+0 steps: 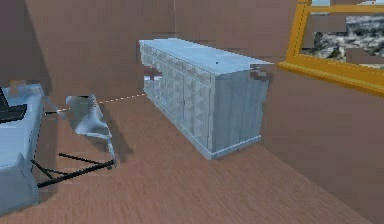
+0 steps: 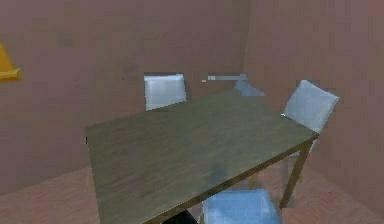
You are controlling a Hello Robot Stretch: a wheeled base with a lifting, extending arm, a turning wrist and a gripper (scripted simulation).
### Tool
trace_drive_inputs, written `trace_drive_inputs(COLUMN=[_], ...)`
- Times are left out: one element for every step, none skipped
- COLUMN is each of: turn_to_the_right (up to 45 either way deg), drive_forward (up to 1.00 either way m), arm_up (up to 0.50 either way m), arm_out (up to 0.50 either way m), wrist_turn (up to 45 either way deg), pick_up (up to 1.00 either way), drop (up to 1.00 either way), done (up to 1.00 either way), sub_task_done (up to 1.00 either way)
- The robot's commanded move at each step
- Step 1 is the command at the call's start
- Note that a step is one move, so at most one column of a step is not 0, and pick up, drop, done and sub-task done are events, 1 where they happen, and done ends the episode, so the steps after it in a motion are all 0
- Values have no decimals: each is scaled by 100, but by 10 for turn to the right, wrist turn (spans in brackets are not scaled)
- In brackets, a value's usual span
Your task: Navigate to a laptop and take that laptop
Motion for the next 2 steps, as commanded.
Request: trace_drive_inputs(turn_to_the_right=[0, 0], drive_forward=[0, 0], arm_up=[-32, 0], arm_out=[0, 0], wrist_turn=[0, 0], pick_up=[0, 100], drop=[0, 0], done=[0, 0], sub_task_done=[0, 0])
